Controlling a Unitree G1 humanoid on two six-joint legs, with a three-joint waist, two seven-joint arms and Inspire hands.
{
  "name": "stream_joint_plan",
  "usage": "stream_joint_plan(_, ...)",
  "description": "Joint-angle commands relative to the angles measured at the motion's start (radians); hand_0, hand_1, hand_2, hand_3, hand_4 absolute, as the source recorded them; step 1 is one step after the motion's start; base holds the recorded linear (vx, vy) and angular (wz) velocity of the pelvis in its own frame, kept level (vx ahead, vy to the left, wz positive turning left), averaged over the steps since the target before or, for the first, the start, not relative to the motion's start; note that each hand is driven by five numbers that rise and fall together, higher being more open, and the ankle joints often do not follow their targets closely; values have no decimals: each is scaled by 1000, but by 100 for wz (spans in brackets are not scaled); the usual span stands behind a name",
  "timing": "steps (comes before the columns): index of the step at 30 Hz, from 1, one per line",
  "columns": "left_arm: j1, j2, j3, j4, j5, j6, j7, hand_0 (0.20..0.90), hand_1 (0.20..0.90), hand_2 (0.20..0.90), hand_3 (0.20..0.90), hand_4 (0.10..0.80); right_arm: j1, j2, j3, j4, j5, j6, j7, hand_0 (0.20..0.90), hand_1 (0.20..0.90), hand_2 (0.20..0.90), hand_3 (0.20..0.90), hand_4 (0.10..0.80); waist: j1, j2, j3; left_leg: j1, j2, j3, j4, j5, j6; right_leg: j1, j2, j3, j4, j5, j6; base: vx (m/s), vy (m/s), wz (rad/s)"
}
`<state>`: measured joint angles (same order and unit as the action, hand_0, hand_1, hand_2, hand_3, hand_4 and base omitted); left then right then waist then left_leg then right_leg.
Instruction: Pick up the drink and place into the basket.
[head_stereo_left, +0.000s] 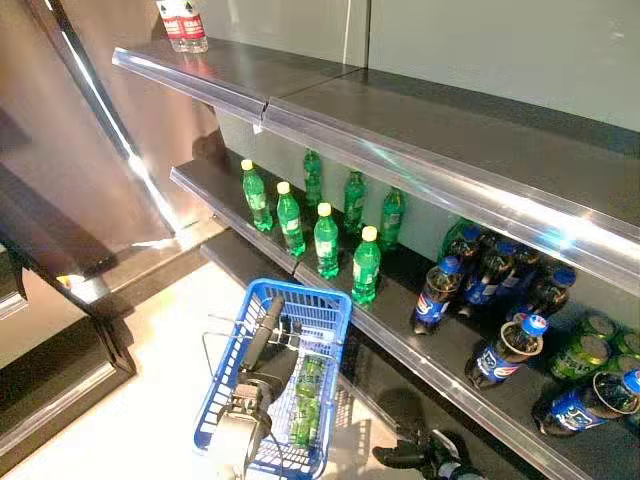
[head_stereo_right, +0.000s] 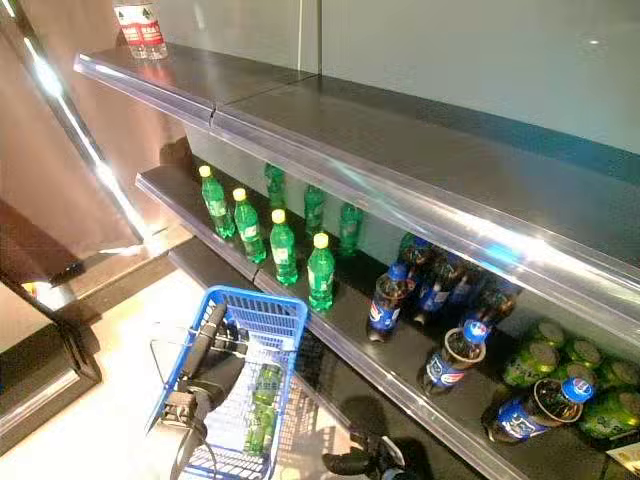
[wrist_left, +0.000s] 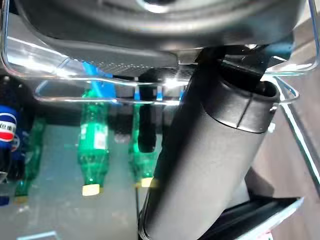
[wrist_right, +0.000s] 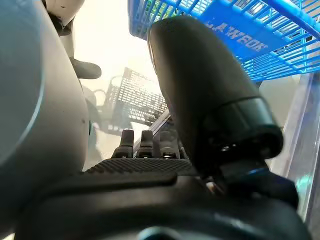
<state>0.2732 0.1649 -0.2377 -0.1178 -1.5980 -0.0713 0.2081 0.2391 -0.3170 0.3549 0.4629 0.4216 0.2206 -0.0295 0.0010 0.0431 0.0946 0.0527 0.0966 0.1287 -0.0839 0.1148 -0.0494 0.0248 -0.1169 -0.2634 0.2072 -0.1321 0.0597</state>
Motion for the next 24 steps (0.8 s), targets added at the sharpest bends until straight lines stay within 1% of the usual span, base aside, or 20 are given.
stream_joint_plan(1,-161,-30,80,-348,8,-34,-211,300,300,300,200,100,-23,46,49,41,-4,-11,5,900,900,900,900,800,15,-57,-33,69,-8,45,-3,-120,-23,104,-16,66,-293,148,61,0,0,0)
stream_joint_plan(4,-167,-31,70,-344,18,-58,-197,300,300,300,200,100,-23,38,51,37,-2,-7,10,900,900,900,900,800,12,-57,-33,71,-8,45,-3,-120,-23,104,-15,66,-293,148,61,0,0,0)
stream_joint_plan(18,-160,-38,73,-342,12,-45,-203,300,300,300,200,100,-18,39,53,35,-29,-33,9,900,900,900,900,800,16,-59,-37,71,-8,44,-3,-119,-23,106,-14,65,-294,148,60,0,0,0)
stream_joint_plan(22,-160,-30,73,-346,7,-51,-201,300,300,300,200,100,-15,27,61,-8,-62,-58,13,900,900,900,900,800,14,-60,-35,71,-8,43,-3,-120,-22,105,-15,65,-293,148,62,0,0,0)
stream_joint_plan(24,-156,-23,74,-350,4,-56,-203,300,300,300,200,100,-9,8,65,-74,-82,-82,13,900,900,900,900,800,11,-61,-33,72,-9,42,-3,-120,-22,106,-16,65,-293,150,63,0,0,0)
